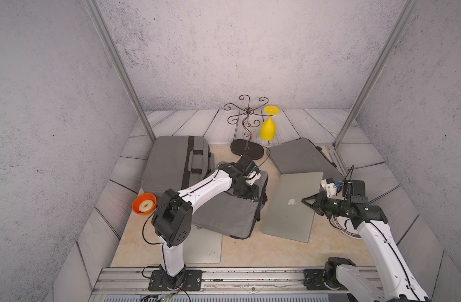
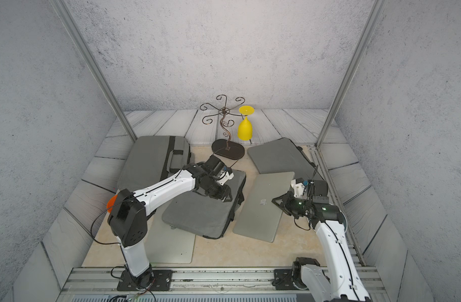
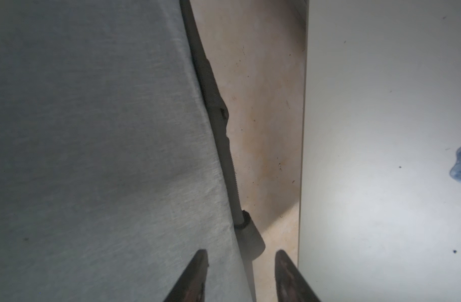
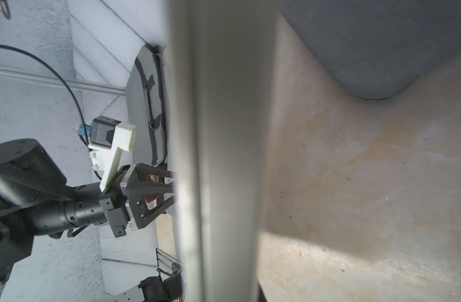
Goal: Open the zippered laptop bag and take out the laptop
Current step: Close the bag flap on the zippered laptop bag, then pick up the zippered laptop bag from the center of the board.
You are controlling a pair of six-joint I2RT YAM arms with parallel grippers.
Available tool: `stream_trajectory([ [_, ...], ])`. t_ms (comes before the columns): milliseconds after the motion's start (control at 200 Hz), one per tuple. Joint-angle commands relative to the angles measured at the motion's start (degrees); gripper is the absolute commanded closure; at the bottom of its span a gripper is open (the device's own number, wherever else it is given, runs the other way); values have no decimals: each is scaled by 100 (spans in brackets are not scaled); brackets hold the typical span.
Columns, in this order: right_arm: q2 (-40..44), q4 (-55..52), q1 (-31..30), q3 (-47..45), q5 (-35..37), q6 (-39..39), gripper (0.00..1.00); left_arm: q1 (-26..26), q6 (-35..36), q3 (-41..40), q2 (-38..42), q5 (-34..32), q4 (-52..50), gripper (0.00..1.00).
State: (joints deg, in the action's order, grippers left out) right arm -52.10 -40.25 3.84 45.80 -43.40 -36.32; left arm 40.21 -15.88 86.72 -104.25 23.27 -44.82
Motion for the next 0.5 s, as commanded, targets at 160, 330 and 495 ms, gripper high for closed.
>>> stream_trajectory([
  [160, 391, 911, 5, -295, -1243, -55, 98, -1247, 511, -846, 1146, -611, -942, 51],
  [330, 411, 1569, 4, -587, -1457, -453, 98, -2223, 628, -1486, 1595, -753, -878, 51],
  [495, 361, 2063, -6, -860, -1680, -832, 98, -2969, 770, -1877, 1555, -951, -784, 51],
])
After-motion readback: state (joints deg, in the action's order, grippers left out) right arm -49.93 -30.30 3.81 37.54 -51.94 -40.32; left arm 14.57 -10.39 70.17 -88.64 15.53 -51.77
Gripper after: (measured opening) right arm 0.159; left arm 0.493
